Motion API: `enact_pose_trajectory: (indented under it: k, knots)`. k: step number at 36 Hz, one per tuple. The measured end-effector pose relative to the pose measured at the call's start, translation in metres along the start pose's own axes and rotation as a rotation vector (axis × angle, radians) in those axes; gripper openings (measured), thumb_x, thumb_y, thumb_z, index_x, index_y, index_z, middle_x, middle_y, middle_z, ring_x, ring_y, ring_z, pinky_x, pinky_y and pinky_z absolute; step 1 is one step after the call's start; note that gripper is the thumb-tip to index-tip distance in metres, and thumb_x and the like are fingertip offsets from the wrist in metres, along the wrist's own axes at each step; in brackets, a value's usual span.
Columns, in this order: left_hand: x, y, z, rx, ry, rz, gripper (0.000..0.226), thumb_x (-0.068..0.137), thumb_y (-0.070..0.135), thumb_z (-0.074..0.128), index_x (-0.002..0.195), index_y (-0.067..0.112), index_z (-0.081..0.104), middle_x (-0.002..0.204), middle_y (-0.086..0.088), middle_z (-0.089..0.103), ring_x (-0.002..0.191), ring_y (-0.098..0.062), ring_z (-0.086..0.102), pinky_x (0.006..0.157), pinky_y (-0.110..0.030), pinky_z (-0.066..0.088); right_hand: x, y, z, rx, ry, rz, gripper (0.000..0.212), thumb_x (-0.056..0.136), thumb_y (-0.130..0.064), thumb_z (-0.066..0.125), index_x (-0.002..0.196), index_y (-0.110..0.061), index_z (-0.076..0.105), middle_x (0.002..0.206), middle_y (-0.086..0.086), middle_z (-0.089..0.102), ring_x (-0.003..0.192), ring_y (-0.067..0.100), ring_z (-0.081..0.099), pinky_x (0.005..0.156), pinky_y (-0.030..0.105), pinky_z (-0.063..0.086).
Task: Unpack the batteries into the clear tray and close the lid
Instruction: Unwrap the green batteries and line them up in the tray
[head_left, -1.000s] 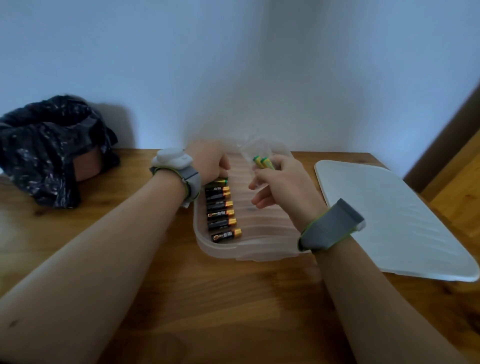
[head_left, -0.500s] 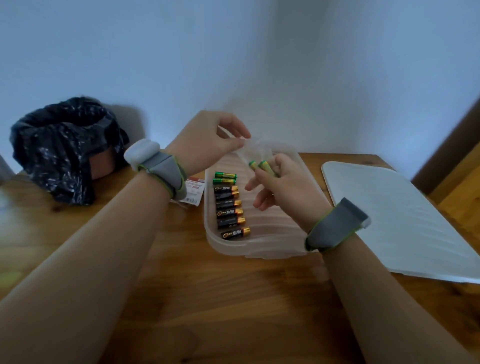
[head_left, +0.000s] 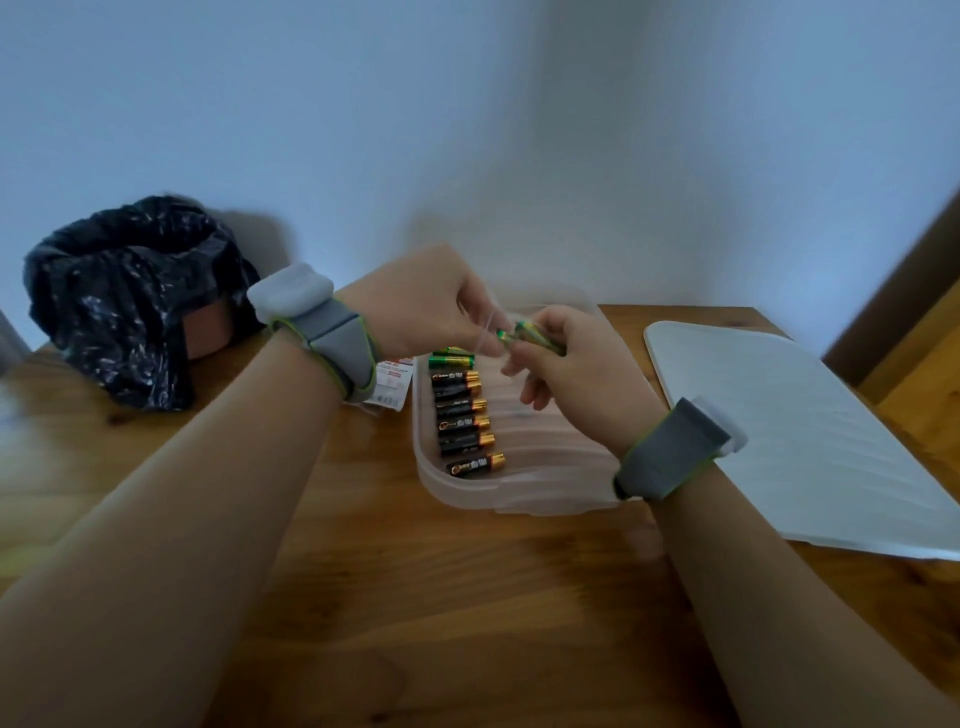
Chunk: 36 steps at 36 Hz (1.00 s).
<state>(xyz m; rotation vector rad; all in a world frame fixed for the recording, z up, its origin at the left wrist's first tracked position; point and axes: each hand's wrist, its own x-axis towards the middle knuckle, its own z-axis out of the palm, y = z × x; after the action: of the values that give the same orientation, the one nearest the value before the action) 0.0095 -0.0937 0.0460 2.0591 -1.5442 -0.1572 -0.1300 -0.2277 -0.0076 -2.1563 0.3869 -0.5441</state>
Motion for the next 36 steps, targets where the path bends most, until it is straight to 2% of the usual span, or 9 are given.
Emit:
enact_pose_trajectory:
  k: [2,5,7,11,16,21,26,33,36]
  knots:
    - [0.0,0.001,0.001,0.011,0.018,0.008,0.017,0.077,0.024,0.082,0.078,0.007,0.078,0.087,0.02,0.073,0.061,0.013,0.058,0.057,-0.004,0.041,0.001,0.002,0.0,0.003,0.004,-0.017,0.009,0.101,-0.025,0.065,0.093,-0.023,0.066,0.083,0.001,0.079,0.066,0.025,0.075,0.072,0.053,0.064]
    - [0.001,0.001,0.002,0.004,0.055,0.003,0.023,0.078,0.025,0.082,0.088,0.005,0.079,0.062,0.032,0.065,0.059,0.014,0.058,0.057,-0.004,0.04,0.001,0.002,-0.001,0.025,0.001,-0.029,0.007,0.101,-0.026,0.065,0.095,-0.024,0.068,0.084,0.0,0.08,0.067,0.025,0.076,0.073,0.054,0.064]
    - [0.001,0.0,0.002,-0.041,0.087,-0.008,0.022,0.079,0.024,0.082,0.088,0.004,0.079,0.058,0.037,0.061,0.057,0.013,0.057,0.057,-0.004,0.039,0.001,0.0,-0.002,0.06,0.01,-0.036,0.007,0.102,-0.024,0.064,0.097,-0.022,0.069,0.085,0.001,0.08,0.067,0.027,0.076,0.072,0.053,0.064]
    - [-0.002,-0.002,0.0,-0.091,0.159,-0.031,0.016,0.078,0.026,0.083,0.082,0.012,0.079,0.06,0.031,0.065,0.059,0.01,0.06,0.06,-0.005,0.042,0.001,-0.001,-0.002,0.092,0.016,-0.029,0.009,0.104,-0.027,0.063,0.102,-0.02,0.07,0.088,-0.001,0.08,0.066,0.027,0.076,0.068,0.047,0.064]
    - [-0.002,-0.006,0.001,-0.163,0.228,-0.05,0.005,0.079,0.024,0.082,0.084,0.023,0.08,0.079,0.007,0.077,0.078,-0.006,0.071,0.078,-0.019,0.054,0.001,0.0,-0.005,0.096,0.0,-0.008,0.009,0.105,-0.023,0.061,0.105,-0.021,0.069,0.088,0.0,0.081,0.066,0.026,0.076,0.068,0.045,0.064]
    - [0.002,-0.017,0.006,-0.253,0.369,-0.16,0.008,0.085,0.015,0.074,0.092,0.014,0.077,0.078,-0.001,0.077,0.071,-0.004,0.073,0.067,-0.011,0.051,0.001,0.002,-0.006,0.068,0.002,-0.023,0.012,0.102,-0.016,0.064,0.091,-0.015,0.069,0.08,0.001,0.079,0.064,0.03,0.075,0.065,0.044,0.063]
    - [0.004,-0.04,0.008,-0.338,0.505,-0.269,0.007,0.087,0.011,0.07,0.091,0.014,0.075,0.08,-0.004,0.077,0.072,-0.013,0.076,0.08,-0.037,0.061,0.001,0.001,-0.007,0.15,0.064,0.004,0.013,0.103,-0.014,0.063,0.092,-0.011,0.068,0.078,0.004,0.077,0.06,0.028,0.073,0.058,0.037,0.059]
    - [0.013,-0.041,0.018,-0.175,0.458,-0.255,0.021,0.091,0.018,0.066,0.105,0.027,0.078,0.094,-0.001,0.074,0.083,-0.014,0.069,0.086,-0.032,0.056,0.002,0.002,-0.008,0.178,0.128,0.087,0.014,0.105,-0.019,0.059,0.094,-0.013,0.066,0.078,0.004,0.077,0.057,0.023,0.07,0.056,0.034,0.055]
    - [0.018,-0.039,0.022,-0.122,0.465,-0.25,0.022,0.092,0.017,0.065,0.109,0.025,0.076,0.096,0.0,0.071,0.086,-0.014,0.064,0.081,-0.023,0.046,0.002,0.003,-0.007,0.204,0.114,0.139,0.013,0.104,-0.018,0.059,0.093,-0.013,0.064,0.079,0.005,0.076,0.054,0.02,0.068,0.054,0.033,0.054]
